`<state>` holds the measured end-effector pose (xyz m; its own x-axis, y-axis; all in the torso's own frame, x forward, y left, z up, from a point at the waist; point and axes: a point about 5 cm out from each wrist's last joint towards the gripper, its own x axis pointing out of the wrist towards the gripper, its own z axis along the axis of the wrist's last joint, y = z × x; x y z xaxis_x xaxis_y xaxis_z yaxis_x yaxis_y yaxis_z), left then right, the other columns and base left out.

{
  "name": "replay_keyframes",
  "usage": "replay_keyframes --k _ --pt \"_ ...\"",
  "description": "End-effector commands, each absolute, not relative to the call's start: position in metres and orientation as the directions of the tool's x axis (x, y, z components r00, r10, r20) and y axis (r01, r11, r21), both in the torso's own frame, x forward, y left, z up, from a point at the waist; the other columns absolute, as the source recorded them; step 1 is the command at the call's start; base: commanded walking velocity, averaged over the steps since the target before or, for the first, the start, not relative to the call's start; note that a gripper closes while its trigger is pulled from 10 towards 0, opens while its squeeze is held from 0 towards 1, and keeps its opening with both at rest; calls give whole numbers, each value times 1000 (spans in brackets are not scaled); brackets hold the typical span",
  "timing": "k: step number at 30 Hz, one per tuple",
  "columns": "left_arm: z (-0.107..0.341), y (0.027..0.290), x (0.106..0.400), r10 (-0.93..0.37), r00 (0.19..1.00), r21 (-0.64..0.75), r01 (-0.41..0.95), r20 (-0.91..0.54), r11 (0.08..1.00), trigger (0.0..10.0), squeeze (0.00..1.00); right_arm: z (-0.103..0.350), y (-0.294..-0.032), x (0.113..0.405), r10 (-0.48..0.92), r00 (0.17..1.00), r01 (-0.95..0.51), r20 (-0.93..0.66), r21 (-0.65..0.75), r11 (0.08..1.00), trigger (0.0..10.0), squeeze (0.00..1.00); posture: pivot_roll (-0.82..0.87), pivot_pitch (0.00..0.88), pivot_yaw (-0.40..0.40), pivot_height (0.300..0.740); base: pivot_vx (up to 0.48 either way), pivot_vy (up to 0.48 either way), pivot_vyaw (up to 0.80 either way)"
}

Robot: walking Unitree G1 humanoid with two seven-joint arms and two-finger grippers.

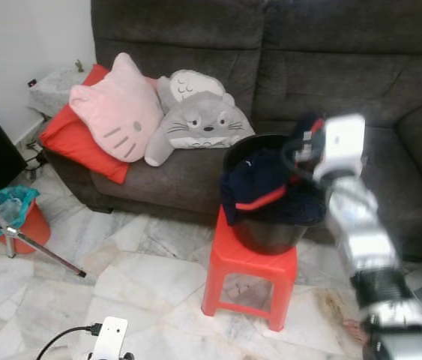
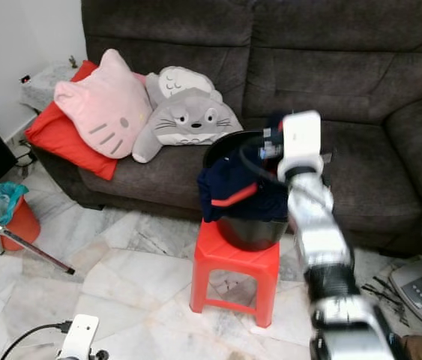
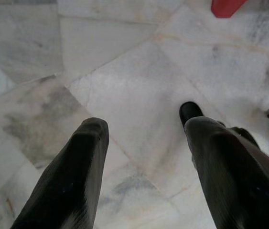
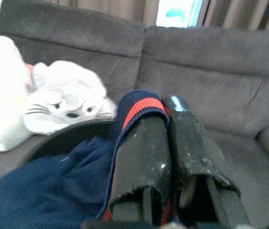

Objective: Hang hanger

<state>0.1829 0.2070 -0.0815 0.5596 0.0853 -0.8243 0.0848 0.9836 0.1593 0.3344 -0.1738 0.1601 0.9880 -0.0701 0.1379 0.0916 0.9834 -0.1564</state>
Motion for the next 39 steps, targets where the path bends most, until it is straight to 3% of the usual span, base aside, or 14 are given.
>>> replay_keyframes --k 1,3,15,39 --pt "-82 210 181 91 560 170 90 -824 981 10000 0 182 -172 331 -80 972 112 222 -135 984 0 0 -219 0 64 740 0 0 0" --pt "-81 210 182 89 563 172 96 -822 980 10000 0 178 -168 314 -114 966 143 230 -112 983 10000 0 -224 0 69 740 0 0 0" --pt "-80 213 183 88 562 181 112 -822 977 10000 0 168 -160 293 -155 968 173 196 -81 982 10000 0 -214 0 72 740 0 0 0" --pt "-79 212 185 82 565 177 116 -821 977 10000 0 167 -161 298 -152 972 181 180 -157 971 10000 0 -197 0 71 740 0 0 0"
